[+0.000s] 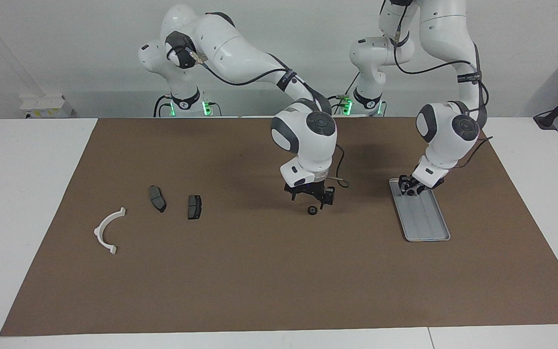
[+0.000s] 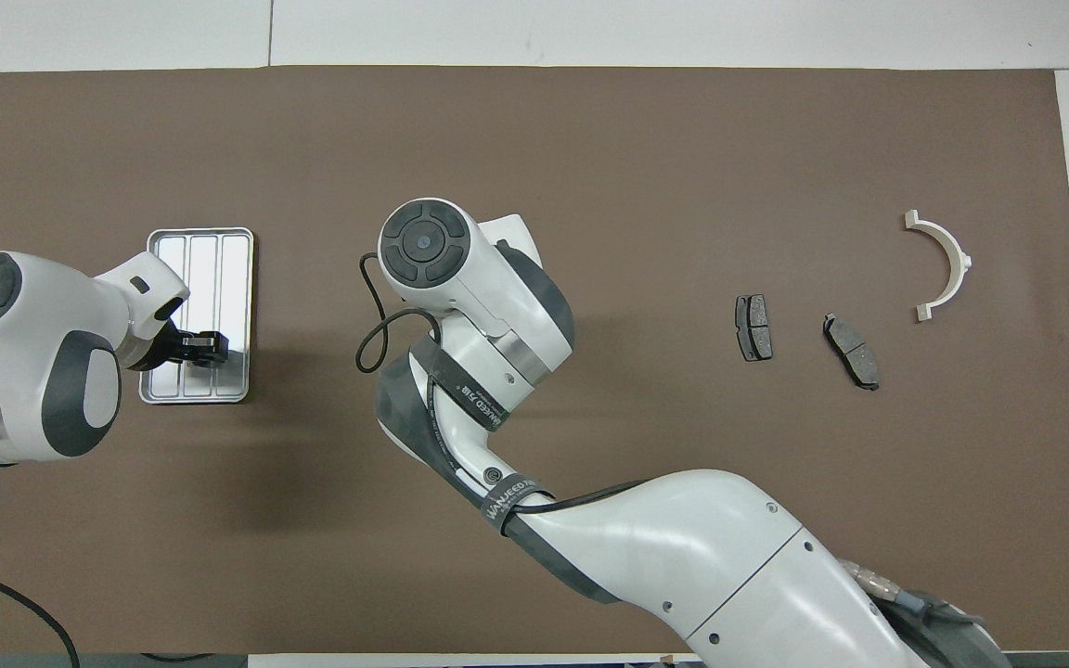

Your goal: Place bearing gear from tray to pile

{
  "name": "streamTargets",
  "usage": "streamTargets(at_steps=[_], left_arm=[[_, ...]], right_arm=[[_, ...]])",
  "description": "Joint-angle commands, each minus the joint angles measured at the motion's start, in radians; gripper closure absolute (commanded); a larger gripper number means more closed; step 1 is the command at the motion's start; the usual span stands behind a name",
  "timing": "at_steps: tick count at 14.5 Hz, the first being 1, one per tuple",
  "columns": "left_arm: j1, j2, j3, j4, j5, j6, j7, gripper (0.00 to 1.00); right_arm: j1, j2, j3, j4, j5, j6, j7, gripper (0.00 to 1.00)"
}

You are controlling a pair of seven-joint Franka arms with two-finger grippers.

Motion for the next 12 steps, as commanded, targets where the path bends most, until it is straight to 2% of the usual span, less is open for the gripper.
streamTargets(at_steps=[1, 7, 9, 11, 12], left_arm=[[0.012, -0.007, -0.006, -0.027, 0.007, 0.036, 0.001, 0.49], [0.012, -0.005, -0.006, -0.034, 0.007, 0.043, 0.001, 0.58], [0.012, -0.007, -0.006, -0.043, 0.007, 0.045, 0.003, 0.70], [0.012, -0.007, -0.005, -0.036, 0.007, 0.039, 0.003, 0.94], [0.014, -0.005, -0.005, -0.024, 0.007, 0.025, 0.004, 1.00]], right_arm=[[0.021, 0.071, 0.000, 0.092, -0.012, -0.023, 0.012, 0.00], [0.021, 0.082, 0.003, 0.066, -0.005, -0.023, -0.044, 0.00], [0.015, 0.082, 0.003, 0.058, -0.005, -0.020, -0.047, 0.00], [0.009, 0.082, 0.008, 0.051, -0.002, -0.014, -0.077, 0.00], [0.007, 0.081, 0.008, 0.044, 0.017, -0.001, -0.097, 0.00]])
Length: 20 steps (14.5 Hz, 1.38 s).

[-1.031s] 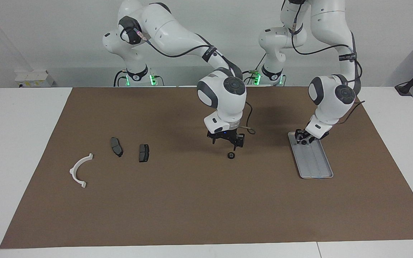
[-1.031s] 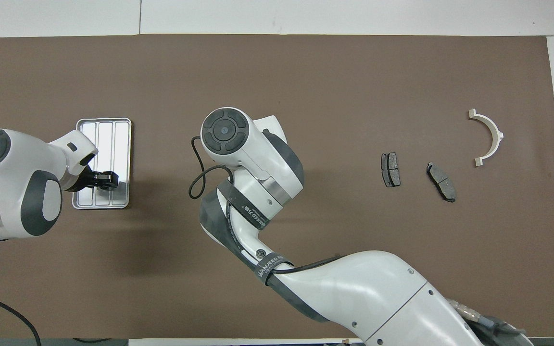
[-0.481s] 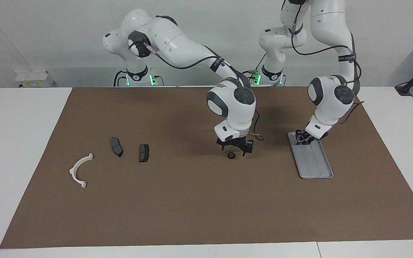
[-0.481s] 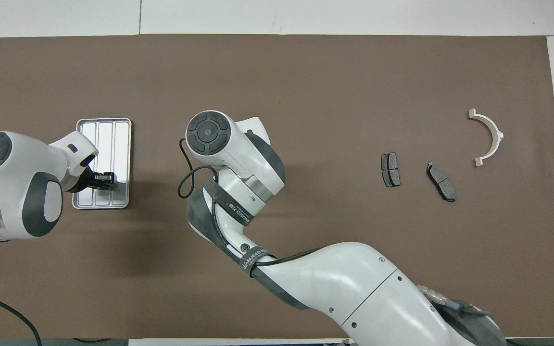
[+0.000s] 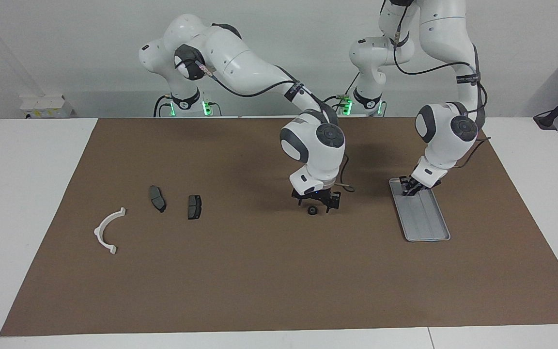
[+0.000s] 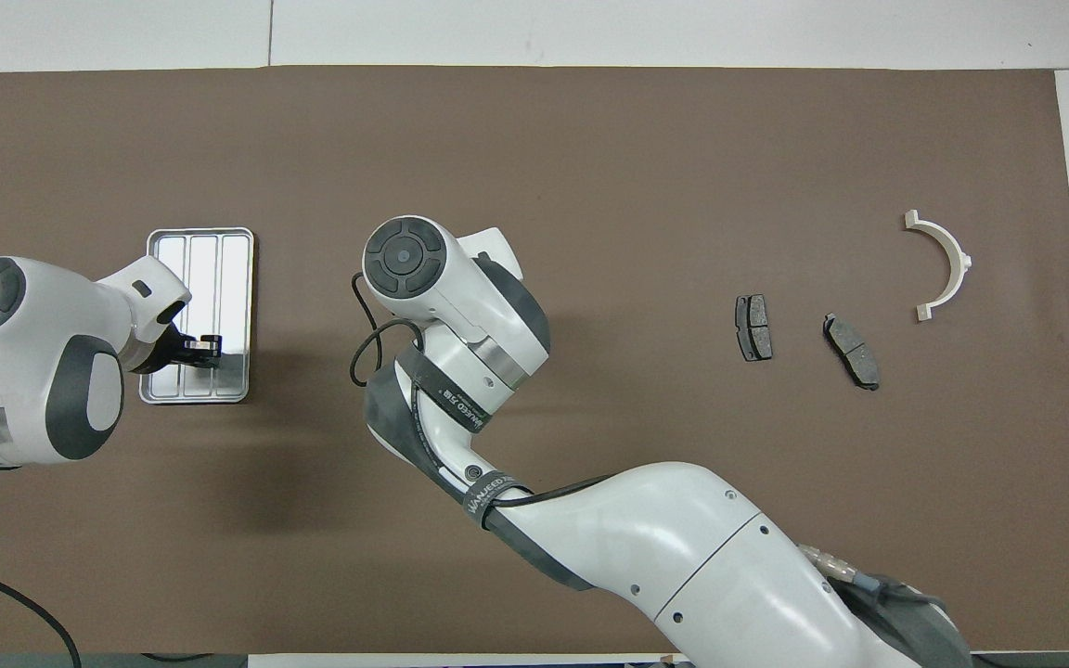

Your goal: Place bearing gear from tray to pile

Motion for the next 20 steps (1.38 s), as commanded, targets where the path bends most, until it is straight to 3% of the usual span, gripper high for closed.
streamTargets(at_steps=[1, 8, 10, 15, 20], left_arm=[[0.010, -0.006, -0.005, 0.007, 0.007, -0.006, 0.003, 1.00], [0.008, -0.017, -0.005, 0.193, 0.003, -0.243, -0.008, 1.00], [0.008, -0.014, -0.005, 0.234, 0.000, -0.282, -0.013, 1.00], [0.008, -0.016, -0.005, 0.239, 0.000, -0.288, -0.022, 1.00], [0.008, -0.017, -0.005, 0.239, 0.000, -0.288, -0.020, 1.00]], right_arm=[[-0.014, 0.006, 0.009, -0.001, 0.035, 0.014, -0.070, 0.00], [-0.005, 0.008, 0.009, -0.043, 0.037, 0.047, -0.091, 0.00], [-0.010, 0.008, 0.009, -0.043, 0.037, 0.036, -0.091, 0.06], [-0.013, 0.008, 0.009, -0.043, 0.039, 0.036, -0.091, 0.47], [-0.013, 0.008, 0.009, -0.043, 0.040, 0.038, -0.091, 0.71]])
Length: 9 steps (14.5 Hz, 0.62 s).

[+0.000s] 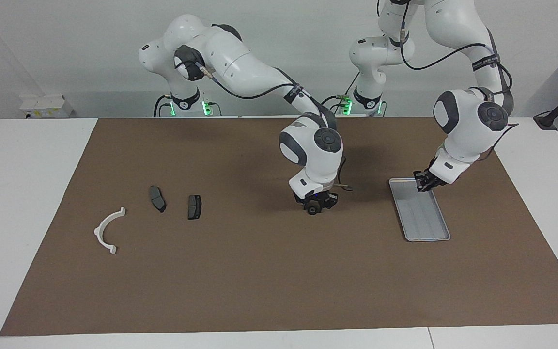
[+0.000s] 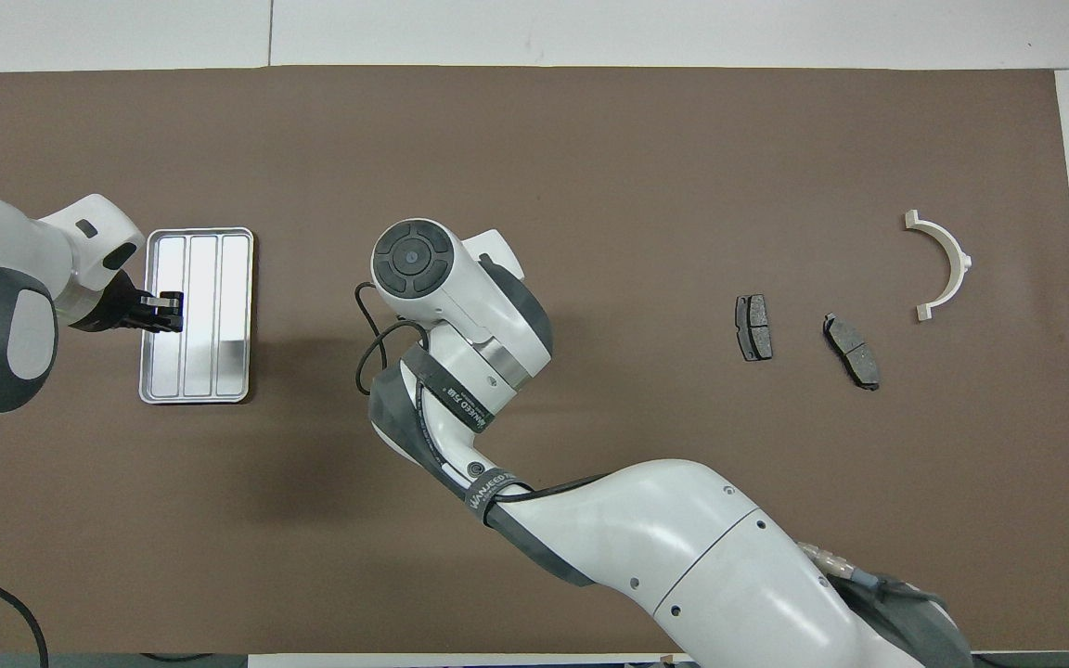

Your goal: Place bearing gear from tray to pile

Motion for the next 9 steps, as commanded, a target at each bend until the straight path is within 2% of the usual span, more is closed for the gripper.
streamTargets(at_steps=[1, 3, 4, 7, 9], left_arm=[[0.008, -0.005, -0.005, 0.010, 0.000, -0.024, -0.009, 1.00], [0.003, -0.003, -0.005, 0.013, 0.000, -0.023, -0.023, 1.00], [-0.003, -0.002, -0.005, 0.015, 0.000, -0.021, -0.041, 1.00], [-0.008, 0.001, -0.007, 0.024, 0.000, -0.021, -0.057, 1.00], [-0.009, 0.004, -0.010, 0.025, -0.002, -0.015, -0.061, 1.00]], right_arm=[[-0.009, 0.009, 0.005, -0.015, 0.018, 0.021, -0.025, 0.77], [-0.009, 0.007, 0.005, -0.015, 0.018, 0.021, -0.025, 0.95], [-0.009, 0.007, 0.005, -0.016, 0.017, 0.019, -0.025, 1.00], [-0.012, -0.007, 0.003, -0.007, 0.006, -0.011, -0.025, 1.00], [-0.030, -0.039, 0.003, 0.025, 0.001, -0.117, -0.042, 1.00]])
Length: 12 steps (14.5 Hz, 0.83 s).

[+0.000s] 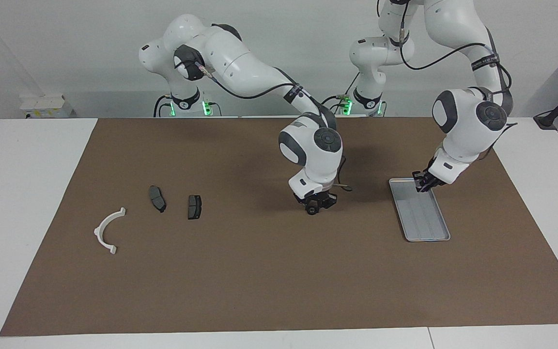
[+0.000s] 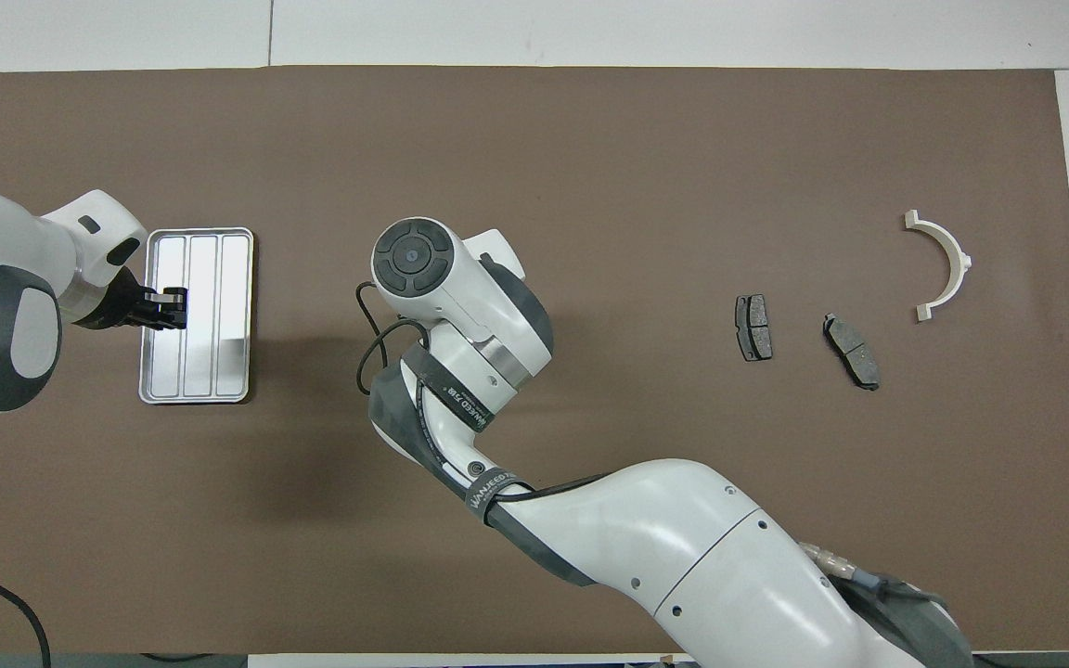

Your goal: Place bearing gear from tray to pile

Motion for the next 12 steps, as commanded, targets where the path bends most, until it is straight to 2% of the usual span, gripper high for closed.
streamTargets(at_steps=[1, 3, 5, 7, 9, 10, 12], left_arm=[[-0.010, 0.007, -0.002, 0.028, -0.002, -0.018, -0.020, 1.00], [-0.053, 0.010, -0.002, 0.048, -0.002, -0.025, -0.046, 1.00], [-0.099, 0.012, 0.000, 0.053, 0.000, -0.021, -0.106, 1.00], [-0.180, 0.036, 0.000, 0.085, -0.002, -0.024, -0.196, 1.00], [-0.286, 0.088, 0.000, 0.155, -0.001, -0.027, -0.351, 1.00], [-0.336, 0.119, 0.000, 0.195, -0.003, -0.027, -0.417, 1.00], [-0.424, 0.196, -0.002, 0.267, -0.005, -0.013, -0.544, 1.00]], right_arm=[[-0.048, -0.076, 0.006, 0.026, 0.007, -0.135, -0.068, 1.00], [-0.129, -0.177, 0.009, 0.026, 0.017, -0.257, -0.192, 1.00], [-0.227, -0.264, 0.007, 0.026, 0.017, -0.382, -0.423, 1.00], [-0.342, -0.310, 0.004, 0.024, 0.013, -0.446, -0.691, 1.00], [-0.450, -0.317, 0.001, 0.020, -0.001, -0.436, -0.900, 1.00], [-0.502, -0.314, 0.001, 0.009, 0.001, -0.393, -0.986, 1.00], [-0.588, -0.317, 0.003, -0.078, 0.001, -0.301, -1.085, 1.00]])
